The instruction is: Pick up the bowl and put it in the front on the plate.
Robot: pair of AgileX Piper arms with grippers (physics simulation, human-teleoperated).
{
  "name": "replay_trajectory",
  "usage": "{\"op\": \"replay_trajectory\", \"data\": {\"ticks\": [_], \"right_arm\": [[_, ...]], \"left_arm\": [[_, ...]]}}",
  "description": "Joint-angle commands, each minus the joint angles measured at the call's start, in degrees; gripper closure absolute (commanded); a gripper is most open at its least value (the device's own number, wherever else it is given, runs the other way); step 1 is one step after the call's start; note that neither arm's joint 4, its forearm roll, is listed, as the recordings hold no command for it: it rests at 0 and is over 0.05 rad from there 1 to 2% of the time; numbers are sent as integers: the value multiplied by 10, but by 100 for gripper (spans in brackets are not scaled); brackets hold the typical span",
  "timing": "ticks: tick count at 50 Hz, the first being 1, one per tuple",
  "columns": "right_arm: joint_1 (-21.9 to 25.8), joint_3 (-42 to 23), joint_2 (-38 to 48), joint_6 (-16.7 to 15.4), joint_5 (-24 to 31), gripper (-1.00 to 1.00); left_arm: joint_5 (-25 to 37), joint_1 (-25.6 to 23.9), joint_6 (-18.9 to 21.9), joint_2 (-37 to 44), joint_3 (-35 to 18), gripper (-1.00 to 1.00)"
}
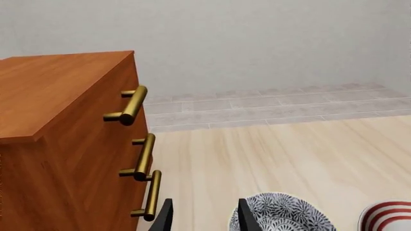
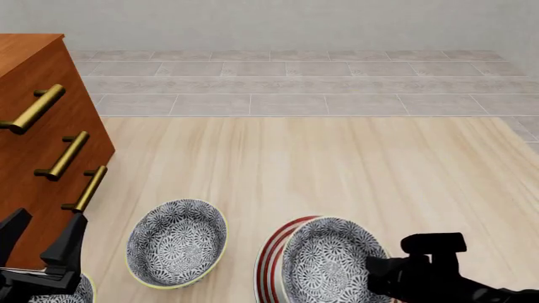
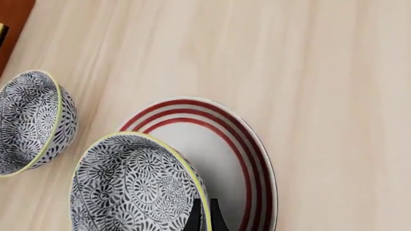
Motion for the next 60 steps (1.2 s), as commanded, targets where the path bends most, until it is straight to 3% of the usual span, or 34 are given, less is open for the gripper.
{"op": "replay_trajectory", "data": {"ticks": [1, 14, 34, 35, 60], "right_arm": [[0, 2, 19, 1, -24, 100], [-2, 19, 69, 11, -86, 100], [3, 29, 86, 13, -111, 100], [1, 28, 79, 11, -105, -100], [10, 19, 3, -1, -34, -100]], "left_arm": [[1, 0, 0, -1, 0, -100], [4, 1, -2, -5, 0, -100], [5, 1, -3, -6, 0, -100], [4, 1, -3, -6, 0, -100], [11, 1, -3, -14, 0, -100]]}}
